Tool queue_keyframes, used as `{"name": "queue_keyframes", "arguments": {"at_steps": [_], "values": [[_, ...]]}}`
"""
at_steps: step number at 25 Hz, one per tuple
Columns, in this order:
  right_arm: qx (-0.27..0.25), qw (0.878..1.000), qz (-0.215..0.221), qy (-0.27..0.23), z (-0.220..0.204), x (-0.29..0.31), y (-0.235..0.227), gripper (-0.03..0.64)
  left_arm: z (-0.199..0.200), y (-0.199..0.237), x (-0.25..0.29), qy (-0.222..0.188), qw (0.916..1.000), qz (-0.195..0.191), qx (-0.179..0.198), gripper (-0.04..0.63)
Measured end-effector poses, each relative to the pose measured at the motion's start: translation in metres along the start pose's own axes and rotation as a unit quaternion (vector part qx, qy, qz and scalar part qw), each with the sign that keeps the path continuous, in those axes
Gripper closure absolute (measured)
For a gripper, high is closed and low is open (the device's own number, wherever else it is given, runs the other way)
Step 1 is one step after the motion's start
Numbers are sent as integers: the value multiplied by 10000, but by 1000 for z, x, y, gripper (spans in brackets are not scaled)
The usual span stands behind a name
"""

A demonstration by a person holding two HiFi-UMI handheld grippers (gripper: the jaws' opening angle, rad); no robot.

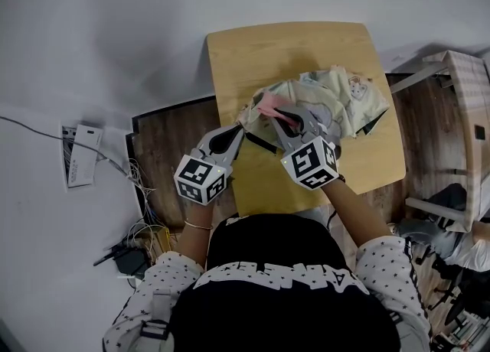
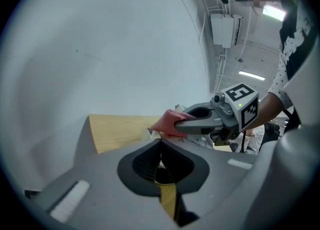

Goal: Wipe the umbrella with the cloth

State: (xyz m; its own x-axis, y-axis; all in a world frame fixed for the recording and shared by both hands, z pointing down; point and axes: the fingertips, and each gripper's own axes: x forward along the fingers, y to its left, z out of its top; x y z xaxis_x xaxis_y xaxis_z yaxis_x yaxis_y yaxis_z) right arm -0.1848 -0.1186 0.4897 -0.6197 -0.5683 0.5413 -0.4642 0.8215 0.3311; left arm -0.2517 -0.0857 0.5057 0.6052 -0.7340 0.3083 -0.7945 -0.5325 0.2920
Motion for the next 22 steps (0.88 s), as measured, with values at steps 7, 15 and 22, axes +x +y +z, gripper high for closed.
{"name": "queue_keyframes", "arguments": {"at_steps": [7, 15, 22], "values": [[8, 9992, 375, 116, -9, -4, 28, 583, 0, 1, 2, -20, 10000, -50, -67, 594], [15, 9977, 645, 207, -19, -16, 49, 581, -6, -7, 4, 39, 9998, -180, -100, 594], [-21, 9958, 875, 286, -27, -26, 68, 581, -8, -13, 5, 17, 9996, -258, -135, 594]]}}
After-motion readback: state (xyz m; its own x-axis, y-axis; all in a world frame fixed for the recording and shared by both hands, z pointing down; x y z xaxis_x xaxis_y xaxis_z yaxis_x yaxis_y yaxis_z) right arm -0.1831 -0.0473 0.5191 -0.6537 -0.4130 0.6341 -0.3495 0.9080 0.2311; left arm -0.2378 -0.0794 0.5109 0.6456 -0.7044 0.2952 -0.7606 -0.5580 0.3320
